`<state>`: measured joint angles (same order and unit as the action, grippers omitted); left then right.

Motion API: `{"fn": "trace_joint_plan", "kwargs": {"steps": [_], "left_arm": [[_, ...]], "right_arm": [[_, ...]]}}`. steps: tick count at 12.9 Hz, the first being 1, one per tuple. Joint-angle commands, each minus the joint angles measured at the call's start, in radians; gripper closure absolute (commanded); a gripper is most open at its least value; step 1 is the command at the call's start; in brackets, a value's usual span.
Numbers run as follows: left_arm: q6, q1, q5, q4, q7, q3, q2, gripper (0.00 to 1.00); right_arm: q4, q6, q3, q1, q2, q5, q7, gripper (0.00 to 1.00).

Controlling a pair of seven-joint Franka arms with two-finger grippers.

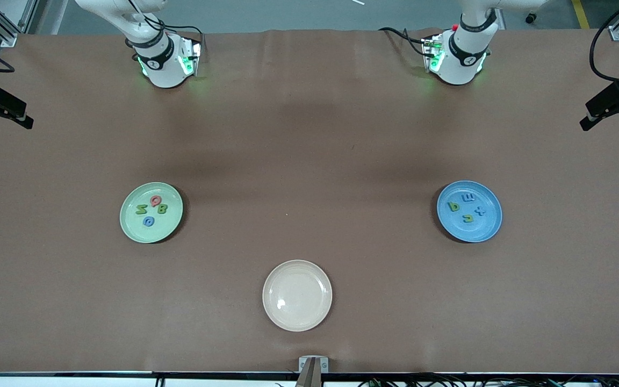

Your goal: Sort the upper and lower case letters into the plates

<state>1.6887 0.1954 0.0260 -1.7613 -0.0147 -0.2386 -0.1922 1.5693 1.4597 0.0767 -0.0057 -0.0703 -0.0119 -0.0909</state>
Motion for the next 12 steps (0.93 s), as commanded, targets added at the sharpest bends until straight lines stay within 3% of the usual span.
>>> {"fn": "trace_joint_plan", "kwargs": {"steps": [1,9,12], "left_arm": [[-0.021,-0.008,-0.021,0.005,0.006,0.005,-0.003,0.0],[-0.015,-0.185,-0.02,0.013,0.006,0.186,0.01,0.0],[-0.011,-0.186,-0.02,0.017,0.006,0.19,0.014,0.0]], "right_arm": [[0.006,-0.028,-0.002,0.003,-0.02,0.007,0.014,0.0],[0.012,-0.032,0.002,0.0,-0.02,-0.025,0.014,0.0],[0.015,-0.032,0.0,0.003,-0.022,-0.025,0.014,0.0]]}}
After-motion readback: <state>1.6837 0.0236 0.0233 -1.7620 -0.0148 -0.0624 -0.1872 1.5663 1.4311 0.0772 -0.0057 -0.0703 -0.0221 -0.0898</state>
